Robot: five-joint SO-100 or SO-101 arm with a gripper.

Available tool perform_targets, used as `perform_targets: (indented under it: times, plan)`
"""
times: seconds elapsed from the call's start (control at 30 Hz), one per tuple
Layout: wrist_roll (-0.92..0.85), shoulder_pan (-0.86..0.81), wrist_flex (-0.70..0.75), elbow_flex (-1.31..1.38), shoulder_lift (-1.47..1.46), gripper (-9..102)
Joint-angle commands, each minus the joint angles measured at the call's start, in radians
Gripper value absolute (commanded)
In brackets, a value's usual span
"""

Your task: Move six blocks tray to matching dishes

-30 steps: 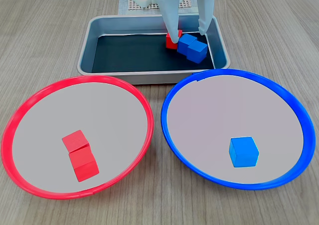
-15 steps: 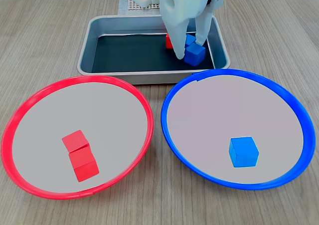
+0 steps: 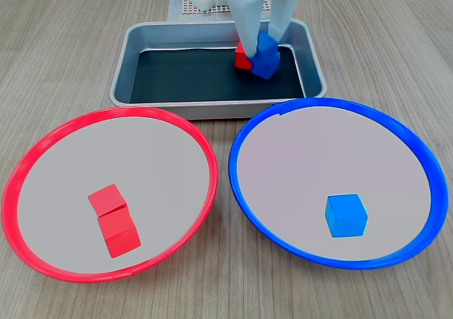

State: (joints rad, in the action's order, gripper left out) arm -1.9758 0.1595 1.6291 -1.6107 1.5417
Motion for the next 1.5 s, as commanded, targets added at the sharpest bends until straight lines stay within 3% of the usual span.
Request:
perform_targets:
  times: [0.0, 0.13, 0.3, 0.4, 0.63, 0.67, 0.83, 0.93, 1.13, 1.27, 1.47]
  plan:
    - [0.393, 0.057, 0.225, 0.322, 0.009, 0]
    - [0.765, 0.100, -0.091, 0.414, -0.052, 0]
    - [0.773, 0.086, -0.408, 0.414, -0.204, 0]
    - [0.716, 0.067, -0.486, 0.500, -0.351, 2]
    - [0.657, 0.011, -0.538, 0.571, -0.459, 21]
    - [0.632, 0.005, -0.529, 0.571, -0.454, 21]
    - [0.328, -0.020, -0.348, 0.489, -0.318, 0]
    - [0.118, -0.048, -0.278, 0.331, -0.172, 0]
    - [-0.213, -0.100, -0.291, -0.091, 0.092, 3]
    - [-0.221, -0.052, -0.241, -0.258, 0.183, 14]
    - [-0.153, 0.035, -0.147, -0.288, 0.199, 21]
